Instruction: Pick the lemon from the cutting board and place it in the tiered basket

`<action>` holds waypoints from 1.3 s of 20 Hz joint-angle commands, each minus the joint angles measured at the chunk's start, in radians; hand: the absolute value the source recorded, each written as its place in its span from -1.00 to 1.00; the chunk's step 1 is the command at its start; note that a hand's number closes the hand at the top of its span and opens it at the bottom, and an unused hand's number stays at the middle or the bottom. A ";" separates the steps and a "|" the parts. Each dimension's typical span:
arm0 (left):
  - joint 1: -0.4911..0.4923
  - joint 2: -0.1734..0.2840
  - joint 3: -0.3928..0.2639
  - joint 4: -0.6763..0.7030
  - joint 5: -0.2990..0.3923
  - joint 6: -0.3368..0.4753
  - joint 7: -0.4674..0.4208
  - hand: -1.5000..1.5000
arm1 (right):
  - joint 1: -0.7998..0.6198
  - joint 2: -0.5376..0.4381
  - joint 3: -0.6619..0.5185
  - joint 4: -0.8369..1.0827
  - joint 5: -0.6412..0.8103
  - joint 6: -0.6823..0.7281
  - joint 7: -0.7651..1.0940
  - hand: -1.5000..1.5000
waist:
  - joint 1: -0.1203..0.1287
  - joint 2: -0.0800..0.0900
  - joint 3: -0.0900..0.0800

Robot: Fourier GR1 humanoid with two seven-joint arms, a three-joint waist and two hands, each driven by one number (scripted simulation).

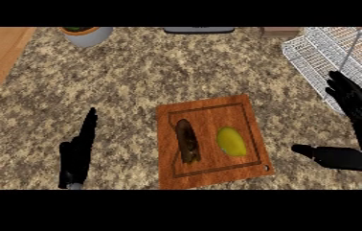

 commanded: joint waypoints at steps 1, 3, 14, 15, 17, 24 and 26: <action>0.035 -0.006 -0.025 -0.018 -0.013 0.009 0.030 0.00 | -0.028 -0.196 0.062 -0.096 0.077 0.091 0.205 -1.00 | 0.023 0.003 -0.006; 0.011 0.014 -0.005 -0.002 -0.008 0.000 0.047 0.00 | -0.029 -0.262 0.111 -0.176 0.136 0.108 0.308 -1.00 | 0.015 0.003 -0.007; 0.001 -0.024 -0.010 0.022 -0.018 -0.024 0.022 0.00 | -0.247 -0.170 0.423 -0.358 0.586 0.078 0.908 -1.00 | 0.036 0.010 -0.003; 0.011 -0.026 -0.013 0.013 -0.030 -0.017 0.016 0.00 | -0.304 -0.132 0.421 -0.298 0.591 0.117 0.929 -1.00 | 0.038 0.011 -0.002; 0.039 -0.002 -0.001 -0.029 -0.020 -0.034 0.047 0.00 | -0.269 -0.098 0.456 -0.295 0.667 0.133 0.935 -1.00 | 0.027 0.008 -0.001; 0.026 -0.032 -0.015 -0.012 -0.065 -0.007 0.030 0.00 | -0.380 0.038 0.578 -0.167 0.785 0.278 1.070 -1.00 | 0.027 0.008 -0.001; -0.001 -0.024 0.010 0.010 -0.042 -0.030 0.039 0.00 | -0.392 0.067 0.620 -0.142 0.791 0.322 1.110 -1.00 | 0.027 0.009 -0.002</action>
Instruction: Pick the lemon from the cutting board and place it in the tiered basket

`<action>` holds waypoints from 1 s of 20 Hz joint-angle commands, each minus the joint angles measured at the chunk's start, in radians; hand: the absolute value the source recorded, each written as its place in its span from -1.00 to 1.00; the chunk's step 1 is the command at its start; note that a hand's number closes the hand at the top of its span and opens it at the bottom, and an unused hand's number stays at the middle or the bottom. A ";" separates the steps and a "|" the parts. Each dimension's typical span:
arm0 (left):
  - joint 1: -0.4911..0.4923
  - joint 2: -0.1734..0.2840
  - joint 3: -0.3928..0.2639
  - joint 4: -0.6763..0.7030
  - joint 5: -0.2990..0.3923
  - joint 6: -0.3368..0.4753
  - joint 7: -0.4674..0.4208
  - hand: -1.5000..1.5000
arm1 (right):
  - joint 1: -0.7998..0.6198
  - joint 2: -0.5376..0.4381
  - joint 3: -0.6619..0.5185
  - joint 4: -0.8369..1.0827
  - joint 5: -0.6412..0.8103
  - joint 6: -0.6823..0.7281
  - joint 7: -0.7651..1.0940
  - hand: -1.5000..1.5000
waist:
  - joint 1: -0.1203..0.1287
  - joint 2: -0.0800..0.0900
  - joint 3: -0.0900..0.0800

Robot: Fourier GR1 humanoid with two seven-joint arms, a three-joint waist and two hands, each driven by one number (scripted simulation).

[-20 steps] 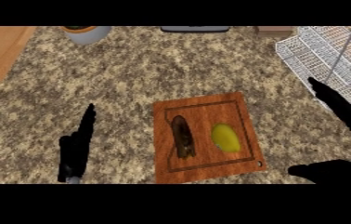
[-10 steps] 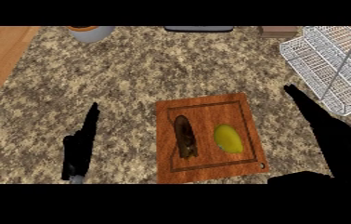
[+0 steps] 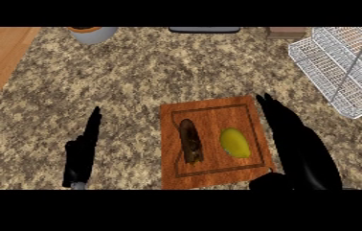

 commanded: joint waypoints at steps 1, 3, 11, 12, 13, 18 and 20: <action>-0.019 0.013 0.016 0.015 0.011 -0.021 0.048 0.00 | -0.056 0.072 0.041 0.095 0.018 0.119 0.144 -1.00 | 0.001 0.005 -0.003; -0.009 -0.030 -0.002 0.034 -0.006 0.003 0.032 0.00 | -0.061 0.120 0.058 0.044 0.040 0.146 0.209 -1.00 | -0.007 0.003 -0.003; 0.062 -0.021 0.002 -0.028 -0.011 -0.019 0.019 0.00 | -0.112 0.266 0.001 0.225 0.040 0.201 0.140 -1.00 | 0.000 0.003 -0.002; 0.004 -0.006 0.048 0.038 0.007 -0.039 -0.002 0.00 | -0.120 0.284 0.019 0.183 0.043 0.237 0.219 -1.00 | -0.008 0.003 -0.003; 0.008 0.015 0.056 0.040 0.011 -0.065 -0.007 0.00 | -0.090 0.290 0.030 0.208 0.062 0.213 0.186 -1.00 | -0.009 0.003 -0.002; -0.015 -0.033 0.032 0.022 -0.027 0.003 0.048 0.00 | -0.097 0.297 0.033 0.249 0.035 0.307 0.241 -1.00 | -0.014 0.002 -0.003; 0.001 -0.052 0.017 0.033 -0.020 -0.017 0.021 0.00 | -0.094 0.300 0.005 0.310 0.023 0.302 0.184 -1.00 | -0.010 0.004 -0.002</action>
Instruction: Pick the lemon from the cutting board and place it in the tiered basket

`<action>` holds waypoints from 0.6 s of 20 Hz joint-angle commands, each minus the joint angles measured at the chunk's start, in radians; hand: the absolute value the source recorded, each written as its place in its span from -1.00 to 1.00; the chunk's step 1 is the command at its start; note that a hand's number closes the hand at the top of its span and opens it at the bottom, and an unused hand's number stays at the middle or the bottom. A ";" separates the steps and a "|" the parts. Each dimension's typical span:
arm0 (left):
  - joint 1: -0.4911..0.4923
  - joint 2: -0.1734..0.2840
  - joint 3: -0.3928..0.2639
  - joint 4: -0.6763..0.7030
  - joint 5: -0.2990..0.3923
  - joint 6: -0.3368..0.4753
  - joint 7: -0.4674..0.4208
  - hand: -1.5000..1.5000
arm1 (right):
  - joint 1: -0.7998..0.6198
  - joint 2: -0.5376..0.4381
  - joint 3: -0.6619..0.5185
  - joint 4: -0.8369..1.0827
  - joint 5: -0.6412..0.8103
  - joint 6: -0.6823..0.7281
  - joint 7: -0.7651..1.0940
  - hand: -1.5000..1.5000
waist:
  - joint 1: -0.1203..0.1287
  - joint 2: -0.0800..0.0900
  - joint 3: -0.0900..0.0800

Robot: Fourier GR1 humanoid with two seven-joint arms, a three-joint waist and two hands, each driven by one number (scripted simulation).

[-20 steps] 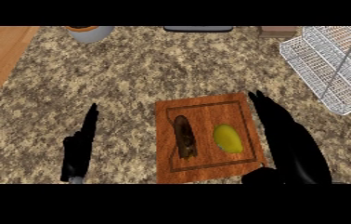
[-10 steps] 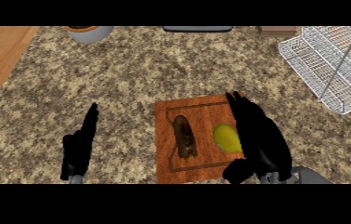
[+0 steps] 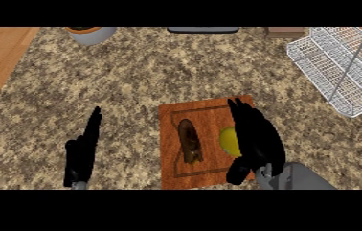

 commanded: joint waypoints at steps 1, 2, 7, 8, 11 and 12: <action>0.022 -0.021 -0.013 0.024 -0.017 0.010 0.003 0.00 | -0.049 0.064 -0.032 0.048 -0.016 0.112 0.180 -1.00 | 0.002 0.004 -0.004; 0.028 0.013 0.010 0.002 0.002 -0.015 0.026 0.00 | 0.001 0.054 -0.001 0.010 -0.007 0.111 0.183 -1.00 | -0.002 0.002 -0.004; 0.021 -0.014 -0.002 -0.007 -0.026 0.007 0.028 0.00 | 0.047 0.065 -0.003 0.046 0.025 0.108 0.135 -1.00 | -0.006 0.002 -0.004; 0.015 -0.029 -0.015 -0.027 -0.038 0.019 0.048 0.00 | -0.021 0.098 -0.043 0.063 0.014 0.150 0.160 -1.00 | -0.001 0.003 -0.004; 0.045 0.006 0.022 -0.022 0.008 -0.043 0.016 0.00 | -0.009 0.102 -0.068 0.125 -0.011 0.170 0.117 -1.00 | 0.001 0.004 -0.004; 0.021 -0.012 0.006 -0.024 -0.027 -0.006 0.043 0.00 | -0.004 0.104 -0.065 0.101 -0.002 0.181 0.144 -1.00 | -0.004 0.003 -0.004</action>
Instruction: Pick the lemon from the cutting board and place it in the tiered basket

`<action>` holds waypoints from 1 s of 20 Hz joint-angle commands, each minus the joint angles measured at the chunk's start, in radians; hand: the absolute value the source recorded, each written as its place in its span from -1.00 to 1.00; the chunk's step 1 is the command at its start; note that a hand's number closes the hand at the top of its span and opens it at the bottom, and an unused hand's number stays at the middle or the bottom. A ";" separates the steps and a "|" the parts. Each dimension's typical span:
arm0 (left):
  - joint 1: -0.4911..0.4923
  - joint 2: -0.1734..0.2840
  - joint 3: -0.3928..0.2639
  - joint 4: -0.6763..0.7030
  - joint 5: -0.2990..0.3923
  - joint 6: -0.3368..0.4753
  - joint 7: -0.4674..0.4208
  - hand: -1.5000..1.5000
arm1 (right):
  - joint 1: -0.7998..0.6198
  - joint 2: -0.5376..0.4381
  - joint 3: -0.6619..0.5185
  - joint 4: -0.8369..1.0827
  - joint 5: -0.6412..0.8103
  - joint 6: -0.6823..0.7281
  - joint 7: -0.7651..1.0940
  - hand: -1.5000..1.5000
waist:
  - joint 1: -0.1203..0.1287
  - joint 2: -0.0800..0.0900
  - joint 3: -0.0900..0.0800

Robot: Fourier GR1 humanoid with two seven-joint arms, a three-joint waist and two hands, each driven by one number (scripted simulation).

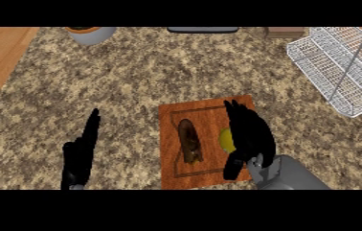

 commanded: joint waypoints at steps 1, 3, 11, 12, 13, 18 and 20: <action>-0.018 0.007 0.040 0.098 0.018 -0.037 -0.041 0.00 | 0.004 0.021 -0.016 -0.011 -0.015 0.109 0.152 -1.00 | -0.007 0.003 -0.003; -0.010 0.001 0.028 0.053 0.010 -0.031 -0.025 0.00 | 0.005 0.042 -0.032 0.039 -0.017 0.103 0.131 -1.00 | -0.003 0.003 -0.003; -0.001 -0.023 0.047 0.110 0.010 -0.044 -0.066 0.00 | 0.057 0.087 -0.052 0.137 0.040 0.058 0.048 -1.00 | -0.001 0.004 -0.002; 0.063 -0.034 -0.002 0.028 -0.017 -0.027 -0.043 0.00 | 0.055 0.089 -0.063 0.107 0.029 0.093 0.082 -1.00 | 0.001 0.002 -0.002; -0.041 -0.037 0.045 0.100 -0.004 -0.030 -0.039 0.00 | 0.063 0.091 -0.072 0.106 0.039 0.090 0.079 -1.00 | -0.006 0.003 -0.002; 0.032 0.016 0.083 0.057 0.024 -0.098 -0.057 0.00 | 0.119 0.086 -0.081 0.131 0.112 0.060 -0.034 1.00 | -0.002 0.003 -0.002; 0.005 -0.043 0.049 0.062 -0.023 -0.042 -0.028 0.00 | 0.115 0.113 -0.073 0.147 0.138 0.087 -0.054 1.00 | -0.002 0.003 -0.002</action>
